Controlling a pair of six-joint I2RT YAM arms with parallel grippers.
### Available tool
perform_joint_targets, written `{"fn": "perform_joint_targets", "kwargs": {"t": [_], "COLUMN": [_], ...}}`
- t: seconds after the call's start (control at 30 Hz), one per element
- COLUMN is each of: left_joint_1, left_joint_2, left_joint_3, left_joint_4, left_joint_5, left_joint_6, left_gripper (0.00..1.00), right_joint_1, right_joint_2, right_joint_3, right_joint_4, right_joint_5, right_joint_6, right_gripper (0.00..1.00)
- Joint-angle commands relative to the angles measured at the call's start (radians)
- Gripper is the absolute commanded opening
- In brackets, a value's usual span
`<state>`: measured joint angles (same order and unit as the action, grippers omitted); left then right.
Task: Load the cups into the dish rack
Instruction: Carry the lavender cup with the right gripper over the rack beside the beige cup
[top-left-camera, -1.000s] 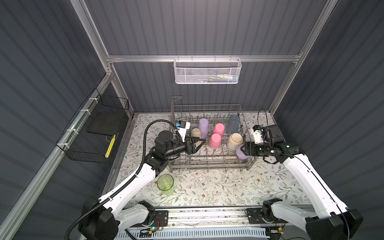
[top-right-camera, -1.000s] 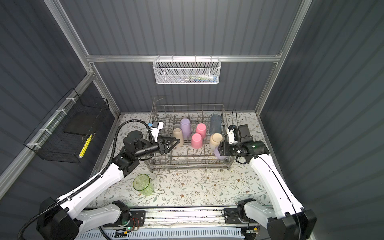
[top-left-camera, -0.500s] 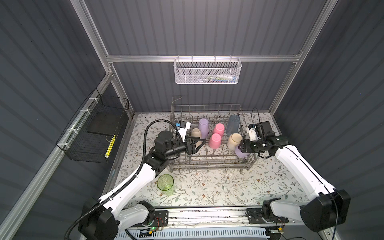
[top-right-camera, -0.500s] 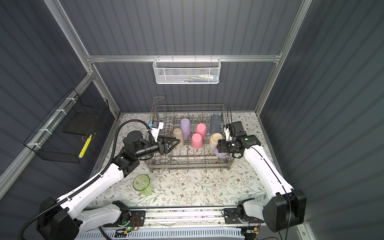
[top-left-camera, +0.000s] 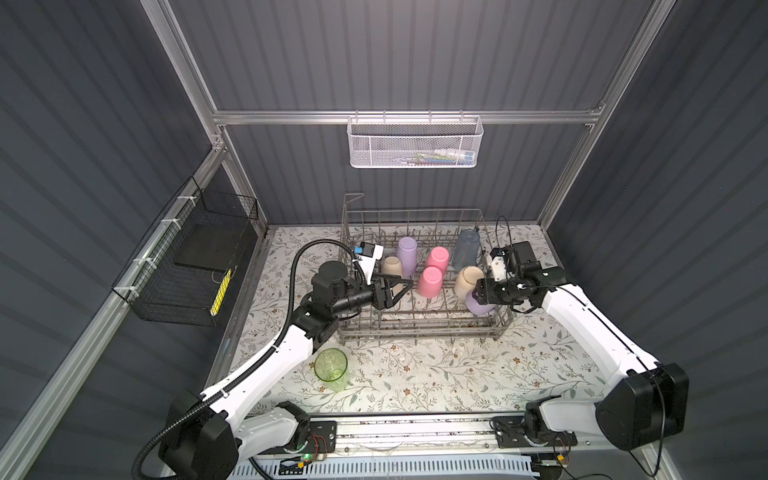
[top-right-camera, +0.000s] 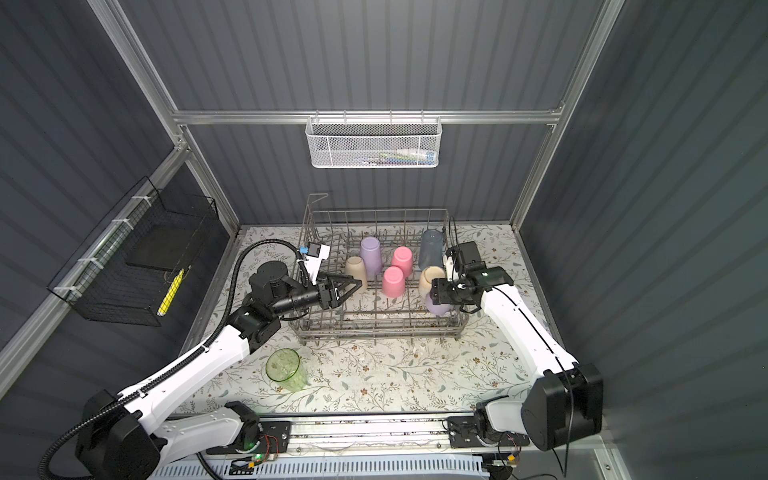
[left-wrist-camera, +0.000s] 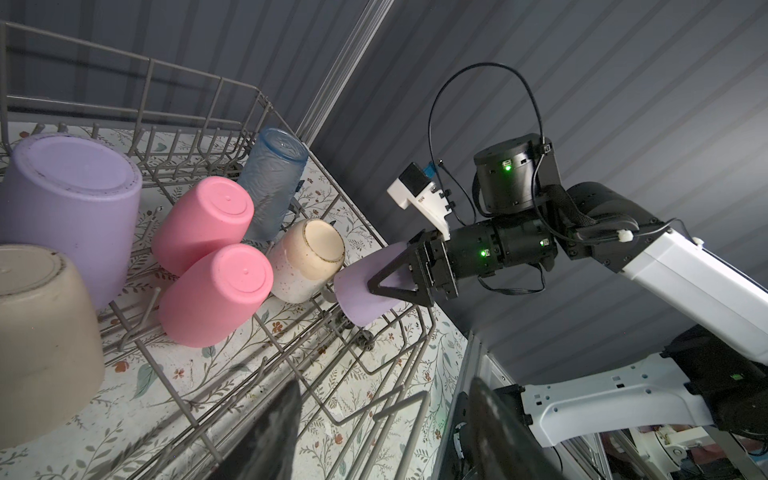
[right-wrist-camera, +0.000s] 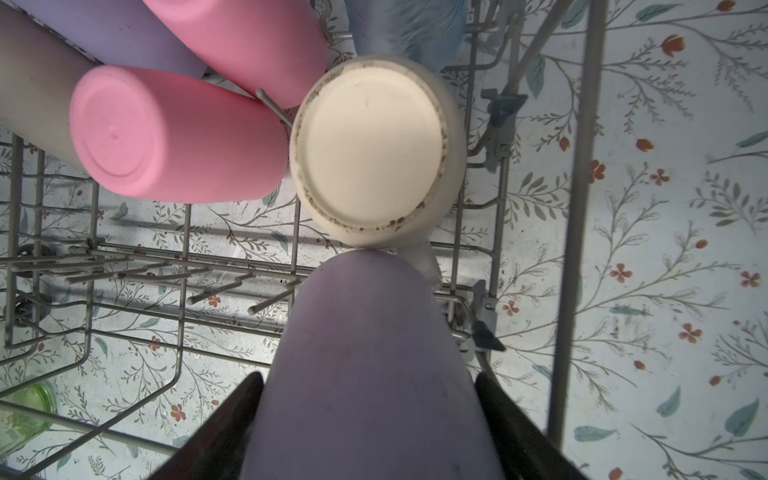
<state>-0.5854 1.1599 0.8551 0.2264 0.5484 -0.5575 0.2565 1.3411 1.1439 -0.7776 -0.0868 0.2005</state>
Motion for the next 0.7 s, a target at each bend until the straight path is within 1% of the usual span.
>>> {"fn": "perform_joint_targets", "kwargs": {"t": [0.0,0.2,0.43,0.67], "left_joint_1": [0.007,0.009,0.009,0.009], "left_joint_2": [0.0,-0.004,0.01,0.008], "left_joint_3": [-0.022,-0.025,-0.022,-0.025], "left_joint_4": [0.023,0.017,0.027,0.019], "left_joint_5": [0.018,0.018,0.029,0.03], "left_joint_6": [0.019,0.022,0.019,0.023], "left_gripper": [0.64,0.64,0.64,0.63], "right_joint_1": [0.012,0.025,0.044,0.07], "right_joint_2": [0.012,0.025,0.077,0.13], "right_joint_3": [0.011,0.004,0.03,0.053], "right_joint_4": [0.008,-0.012,-0.048,-0.064], "right_joint_5": [-0.002,0.041,0.097,0.105], "right_joint_6": [-0.006,-0.011,-0.025,-0.032], "right_gripper": [0.36,0.37,0.37,0.39]}}
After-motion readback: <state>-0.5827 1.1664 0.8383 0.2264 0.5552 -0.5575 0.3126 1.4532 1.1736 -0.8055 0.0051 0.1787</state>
